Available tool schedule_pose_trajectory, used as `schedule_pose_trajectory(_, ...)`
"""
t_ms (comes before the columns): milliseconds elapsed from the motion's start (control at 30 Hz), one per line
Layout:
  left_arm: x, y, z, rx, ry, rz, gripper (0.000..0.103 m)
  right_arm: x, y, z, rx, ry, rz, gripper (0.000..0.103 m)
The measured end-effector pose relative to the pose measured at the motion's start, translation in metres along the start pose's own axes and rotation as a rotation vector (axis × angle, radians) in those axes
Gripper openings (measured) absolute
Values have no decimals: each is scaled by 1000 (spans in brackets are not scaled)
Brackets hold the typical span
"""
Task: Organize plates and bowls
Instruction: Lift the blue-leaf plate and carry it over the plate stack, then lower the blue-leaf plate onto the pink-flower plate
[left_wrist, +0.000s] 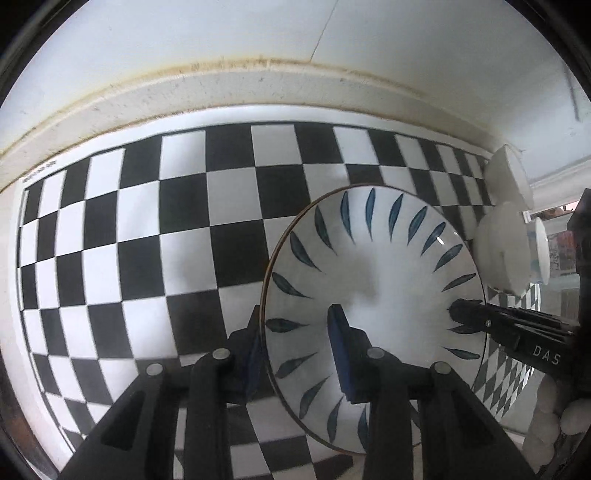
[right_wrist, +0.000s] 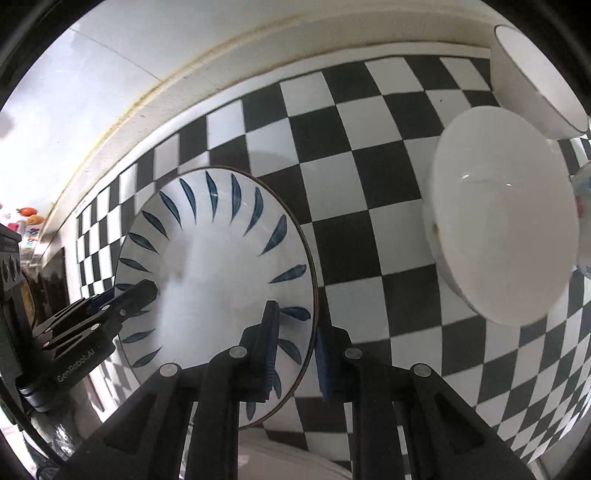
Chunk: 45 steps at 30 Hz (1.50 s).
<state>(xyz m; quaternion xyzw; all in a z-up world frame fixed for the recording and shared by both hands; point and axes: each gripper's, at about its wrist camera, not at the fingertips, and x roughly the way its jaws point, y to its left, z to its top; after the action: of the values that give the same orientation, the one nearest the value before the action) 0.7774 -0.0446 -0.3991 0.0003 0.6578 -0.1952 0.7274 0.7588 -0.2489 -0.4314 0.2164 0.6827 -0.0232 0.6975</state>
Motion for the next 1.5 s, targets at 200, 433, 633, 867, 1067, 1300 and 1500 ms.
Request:
schedule_pose_trajectory(200, -44, -6, -24, -1, -61, 2, 30, -35, 3, -24, -46, -37, 34, 18)
schedule_pose_trajectory(433, -94, -11, -55, -3, -124, 8, 30, -81, 6, -67, -94, -86, 81, 17)
schedule_pose_trajectory(633, -116, -29, -92, 11, -155, 24, 30, -107, 7, -106, -126, -110, 108, 17)
schedule_pose_trajectory(867, -127, -43, -134, -6, -158, 18, 30, -121, -4, -160, -162, -114, 123, 16)
schedule_pose_trajectory(1067, -118, -49, -174, -33, -129, 22, 30, -114, -17, -195, -176, -96, 130, 17)
schedule_pose_trajectory(1300, -90, -54, -201, -63, -69, 30, 30, -84, -36, -225, -181, -37, 113, 16)
schedule_pose_trajectory(1500, -60, -56, -210, -64, -12, 62, 30, -59, -48, -233, -179, -1, 88, 17)
